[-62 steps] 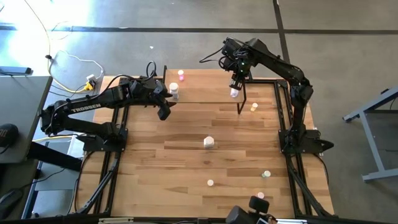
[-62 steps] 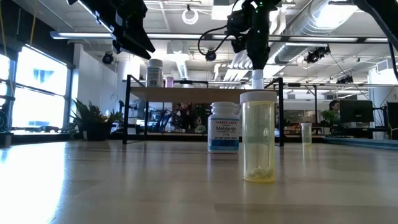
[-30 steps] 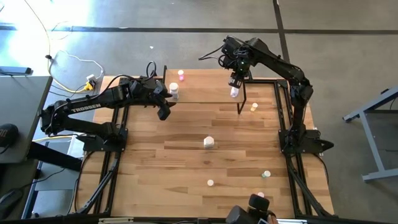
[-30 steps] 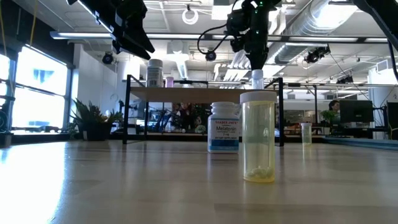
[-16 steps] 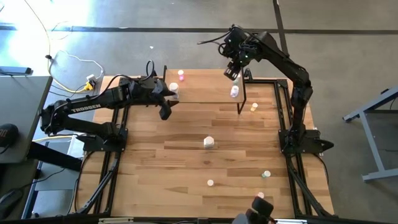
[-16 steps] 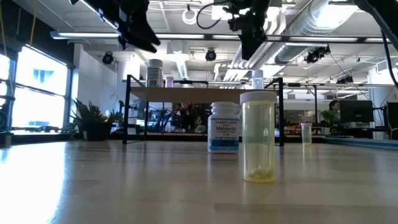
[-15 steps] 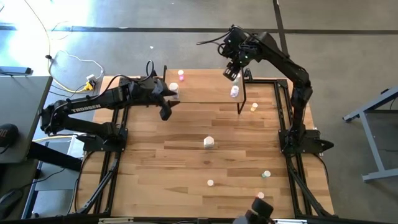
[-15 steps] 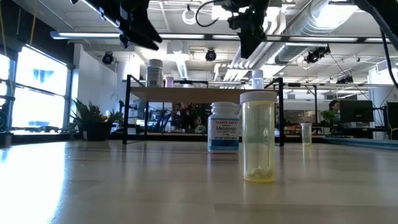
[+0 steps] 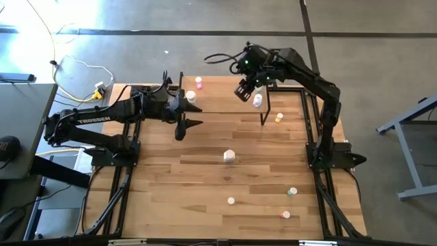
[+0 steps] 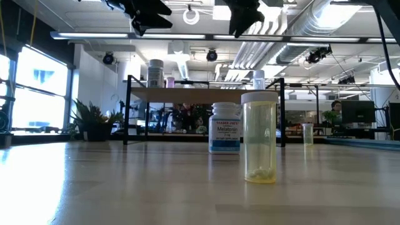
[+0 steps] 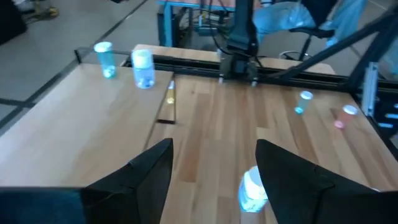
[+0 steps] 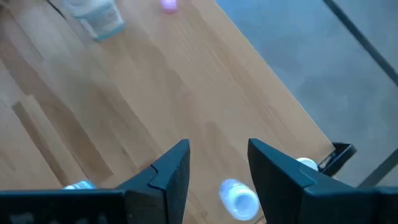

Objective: Pick and place medicine bottles onto shelf by color
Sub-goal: Put the blue pill bottle on the shelf

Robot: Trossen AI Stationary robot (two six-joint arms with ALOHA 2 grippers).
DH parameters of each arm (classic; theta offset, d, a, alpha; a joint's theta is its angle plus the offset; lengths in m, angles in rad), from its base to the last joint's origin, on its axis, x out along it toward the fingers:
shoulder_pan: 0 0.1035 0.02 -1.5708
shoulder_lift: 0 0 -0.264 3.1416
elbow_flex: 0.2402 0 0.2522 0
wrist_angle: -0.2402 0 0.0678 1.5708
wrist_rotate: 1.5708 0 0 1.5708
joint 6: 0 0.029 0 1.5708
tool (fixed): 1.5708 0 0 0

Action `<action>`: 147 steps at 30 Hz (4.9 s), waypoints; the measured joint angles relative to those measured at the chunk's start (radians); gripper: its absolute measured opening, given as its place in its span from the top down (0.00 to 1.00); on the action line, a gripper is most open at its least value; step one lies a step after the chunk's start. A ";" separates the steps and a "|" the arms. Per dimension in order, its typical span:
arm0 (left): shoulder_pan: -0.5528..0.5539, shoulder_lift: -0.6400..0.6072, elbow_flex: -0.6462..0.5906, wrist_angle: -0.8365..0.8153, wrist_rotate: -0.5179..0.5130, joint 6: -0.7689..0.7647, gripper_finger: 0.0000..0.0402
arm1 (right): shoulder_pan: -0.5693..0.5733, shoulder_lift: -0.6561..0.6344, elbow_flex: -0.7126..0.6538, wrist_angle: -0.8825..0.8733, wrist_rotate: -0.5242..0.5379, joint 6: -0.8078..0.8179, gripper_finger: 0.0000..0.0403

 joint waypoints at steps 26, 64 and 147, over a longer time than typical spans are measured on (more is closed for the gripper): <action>-0.259 0.382 0.000 0.264 -0.158 -0.019 0.39 | 0.122 -0.093 -0.001 0.065 0.180 0.076 0.62; -0.314 0.720 0.020 0.483 -0.183 0.042 0.39 | 0.112 -0.108 -0.001 0.008 0.181 0.067 0.62; 0.376 0.641 0.581 -0.152 0.230 0.457 0.57 | 0.112 -0.163 -0.001 -0.012 0.234 0.195 0.62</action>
